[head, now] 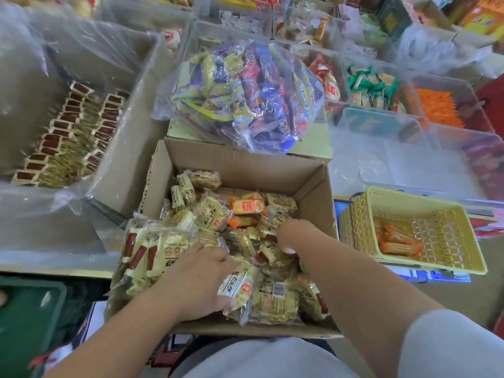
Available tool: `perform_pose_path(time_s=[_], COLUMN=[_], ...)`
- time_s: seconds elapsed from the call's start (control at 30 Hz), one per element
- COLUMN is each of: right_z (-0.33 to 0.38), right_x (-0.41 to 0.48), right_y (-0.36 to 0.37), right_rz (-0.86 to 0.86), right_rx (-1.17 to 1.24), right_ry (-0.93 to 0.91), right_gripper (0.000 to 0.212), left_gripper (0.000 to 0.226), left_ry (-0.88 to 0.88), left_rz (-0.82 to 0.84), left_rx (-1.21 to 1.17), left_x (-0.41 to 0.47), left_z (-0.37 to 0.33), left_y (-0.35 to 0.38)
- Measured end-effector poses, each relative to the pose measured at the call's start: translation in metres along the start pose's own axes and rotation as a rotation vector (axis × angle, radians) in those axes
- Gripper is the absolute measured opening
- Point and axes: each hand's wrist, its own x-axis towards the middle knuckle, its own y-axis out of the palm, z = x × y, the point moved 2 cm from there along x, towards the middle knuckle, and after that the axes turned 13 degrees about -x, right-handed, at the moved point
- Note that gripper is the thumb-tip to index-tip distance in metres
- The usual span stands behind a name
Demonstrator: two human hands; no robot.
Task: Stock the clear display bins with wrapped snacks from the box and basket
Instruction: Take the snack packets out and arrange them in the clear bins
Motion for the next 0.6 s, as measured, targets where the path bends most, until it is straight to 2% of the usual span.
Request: perform_pose_path(time_s=[0.13,0.27,0.37,0.47,0.6], right_z=[0.005,0.011,0.008,-0.001,-0.004], right_x=[0.002,0.0,-0.004,-0.007,-0.013], right_y=[0.007,0.002,0.002,0.007,0.009], right_rz=[0.001,0.034,0.022,0.007,-0.018], right_rx=[-0.049,-0.02,-0.04,0.021,0.115], right_ry=[0.02,-0.04,-0.073,-0.037,-0.077], right_gripper=[0.004,0.025,0.024,0.009,0.028], left_gripper=[0.076,0.077,0.094,0.118,0.127], left_ry=[-0.02,-0.087,-0.102,-0.084,-0.094], left_rz=[0.017,0.103,0.189,0.215,0.308], left_rx=[-0.02,-0.022,0.064,0.184,0.156], left_x=[0.0,0.013,0.034,0.058,0.09], left_z=[-0.003,-0.013,-0.023,-0.027,-0.023], left_y=[-0.002,-0.011,-0.022,-0.034,-0.044])
